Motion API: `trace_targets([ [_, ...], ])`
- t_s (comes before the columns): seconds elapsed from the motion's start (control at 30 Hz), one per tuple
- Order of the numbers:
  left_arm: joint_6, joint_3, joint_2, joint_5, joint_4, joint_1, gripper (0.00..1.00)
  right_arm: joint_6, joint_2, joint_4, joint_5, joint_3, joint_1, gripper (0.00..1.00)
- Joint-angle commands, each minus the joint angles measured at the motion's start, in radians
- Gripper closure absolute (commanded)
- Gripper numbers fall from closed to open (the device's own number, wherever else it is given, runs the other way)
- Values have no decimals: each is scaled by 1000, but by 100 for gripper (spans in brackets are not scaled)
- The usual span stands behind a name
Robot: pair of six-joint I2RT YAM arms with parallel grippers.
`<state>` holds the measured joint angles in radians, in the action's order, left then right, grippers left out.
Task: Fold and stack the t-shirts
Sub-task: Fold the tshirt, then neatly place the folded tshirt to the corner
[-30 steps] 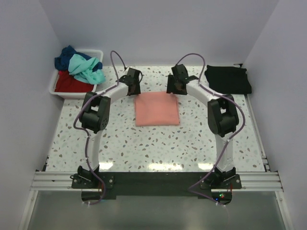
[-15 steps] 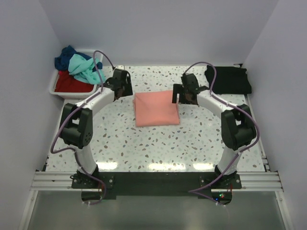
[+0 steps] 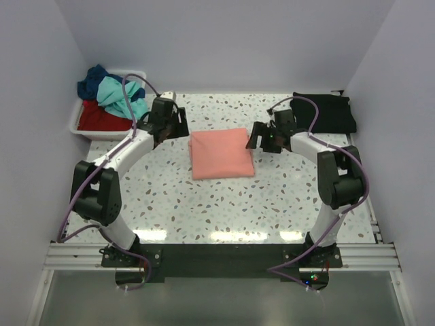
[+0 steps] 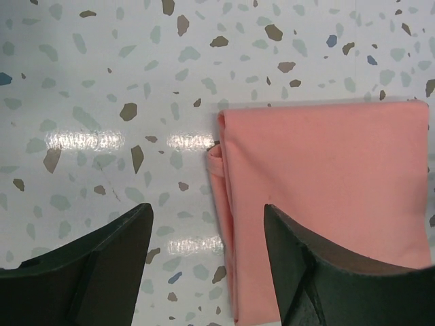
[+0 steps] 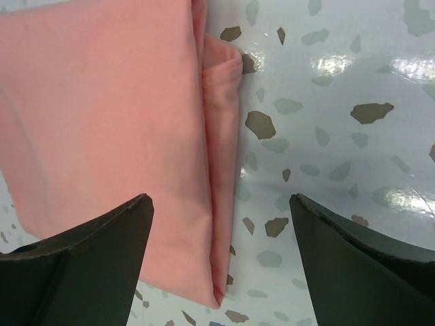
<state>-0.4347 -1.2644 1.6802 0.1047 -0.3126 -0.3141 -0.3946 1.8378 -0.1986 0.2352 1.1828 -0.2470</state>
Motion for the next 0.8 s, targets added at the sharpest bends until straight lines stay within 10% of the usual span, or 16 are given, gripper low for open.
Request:
trace_targets([
  [0.0, -4, 0, -62, -34, 9, 12, 28, -9, 55, 57, 168, 17, 11, 15],
  [0.77, 4, -13, -83, -30, 3, 36, 28, 16, 241, 99, 455, 9, 25, 28],
])
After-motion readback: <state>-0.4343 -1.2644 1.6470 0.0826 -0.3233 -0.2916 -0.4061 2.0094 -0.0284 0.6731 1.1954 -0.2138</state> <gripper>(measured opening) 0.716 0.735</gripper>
